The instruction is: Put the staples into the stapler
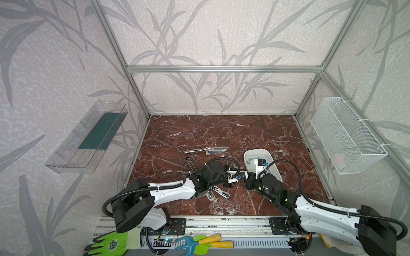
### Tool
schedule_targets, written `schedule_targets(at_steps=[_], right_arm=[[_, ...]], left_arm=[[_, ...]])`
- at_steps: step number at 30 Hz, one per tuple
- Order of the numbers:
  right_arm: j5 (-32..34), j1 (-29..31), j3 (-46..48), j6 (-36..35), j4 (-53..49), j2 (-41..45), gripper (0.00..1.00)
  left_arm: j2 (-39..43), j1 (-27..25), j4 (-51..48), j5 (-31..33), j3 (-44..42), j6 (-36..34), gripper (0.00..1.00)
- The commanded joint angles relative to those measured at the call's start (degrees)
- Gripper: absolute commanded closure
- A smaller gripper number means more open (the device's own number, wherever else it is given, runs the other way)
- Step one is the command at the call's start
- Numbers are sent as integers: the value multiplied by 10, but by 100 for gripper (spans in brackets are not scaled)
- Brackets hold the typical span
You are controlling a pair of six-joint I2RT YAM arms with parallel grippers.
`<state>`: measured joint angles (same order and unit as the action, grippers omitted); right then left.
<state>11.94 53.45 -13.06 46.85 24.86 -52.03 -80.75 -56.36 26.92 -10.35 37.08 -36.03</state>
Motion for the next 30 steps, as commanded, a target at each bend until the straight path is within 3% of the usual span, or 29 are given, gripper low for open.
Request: schedule_targets(at_steps=[1, 8, 22, 30], right_arm=[[-7, 7, 3, -5, 13, 27, 100], [0, 6, 7, -3, 7, 36, 100], [-16, 6, 21, 5, 35, 68, 100], [22, 6, 27, 22, 5, 75, 100]], left_arm=[[-13, 12, -8, 92, 2, -10, 75], [-15, 27, 10, 158, -20, -15, 77], [-57, 66, 66, 122, -46, -5, 78], [24, 87, 70, 91, -78, -8, 74]])
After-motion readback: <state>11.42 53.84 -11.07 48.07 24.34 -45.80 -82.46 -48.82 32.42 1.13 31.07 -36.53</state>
